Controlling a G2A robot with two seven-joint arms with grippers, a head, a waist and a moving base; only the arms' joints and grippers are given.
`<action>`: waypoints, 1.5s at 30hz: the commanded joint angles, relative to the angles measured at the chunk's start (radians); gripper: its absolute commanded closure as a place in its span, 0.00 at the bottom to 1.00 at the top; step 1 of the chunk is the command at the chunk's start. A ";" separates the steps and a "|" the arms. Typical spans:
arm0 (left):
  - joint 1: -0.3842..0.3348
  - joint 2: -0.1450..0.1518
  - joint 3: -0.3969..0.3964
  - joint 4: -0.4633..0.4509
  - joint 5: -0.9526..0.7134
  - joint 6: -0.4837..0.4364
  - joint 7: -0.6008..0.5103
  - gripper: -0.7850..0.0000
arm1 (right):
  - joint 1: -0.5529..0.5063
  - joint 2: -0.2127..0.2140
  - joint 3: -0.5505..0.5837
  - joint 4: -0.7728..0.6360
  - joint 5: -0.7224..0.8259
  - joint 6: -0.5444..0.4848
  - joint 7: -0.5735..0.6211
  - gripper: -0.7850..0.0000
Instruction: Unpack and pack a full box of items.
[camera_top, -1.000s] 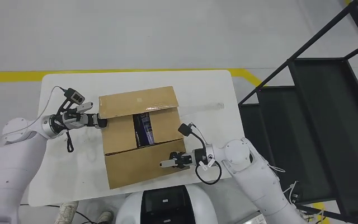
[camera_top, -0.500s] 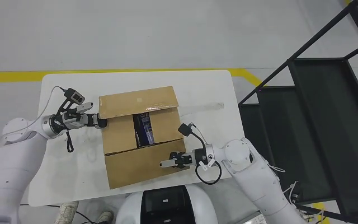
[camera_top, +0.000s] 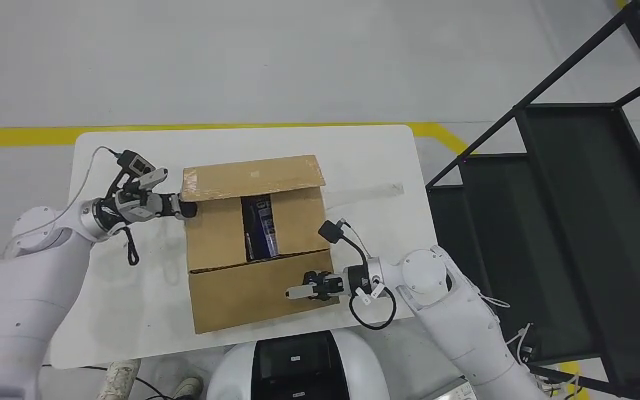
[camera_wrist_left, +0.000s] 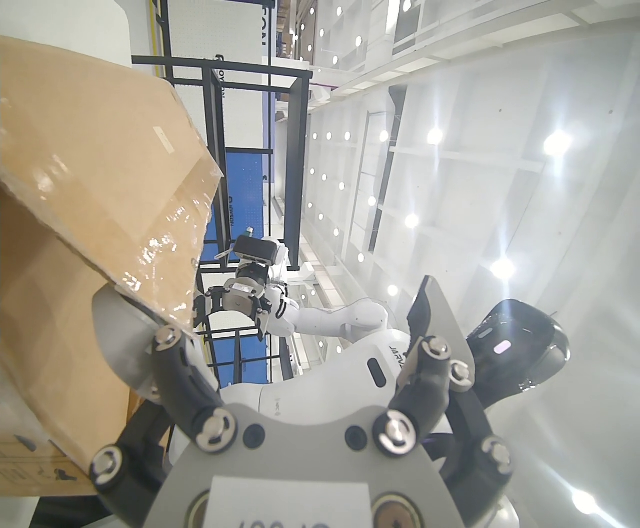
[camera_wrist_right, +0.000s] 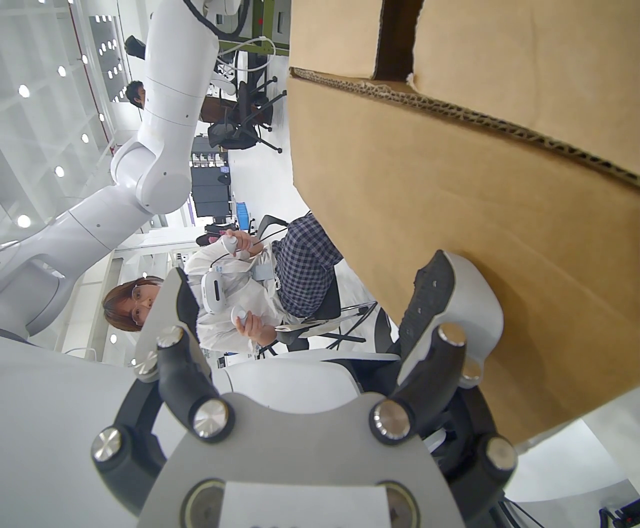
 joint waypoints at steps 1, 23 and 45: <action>-0.008 -0.008 0.003 0.012 -0.031 0.004 0.003 0.00 | 0.000 0.000 0.000 0.000 0.000 0.000 0.000 0.00; -0.231 -0.140 0.113 0.289 -0.200 0.021 -0.009 0.00 | 0.000 0.000 0.000 0.000 0.000 0.000 0.000 0.00; -0.391 -0.254 0.190 0.604 -0.119 -0.036 0.065 0.00 | 0.000 0.000 0.000 0.000 0.000 0.000 0.000 0.00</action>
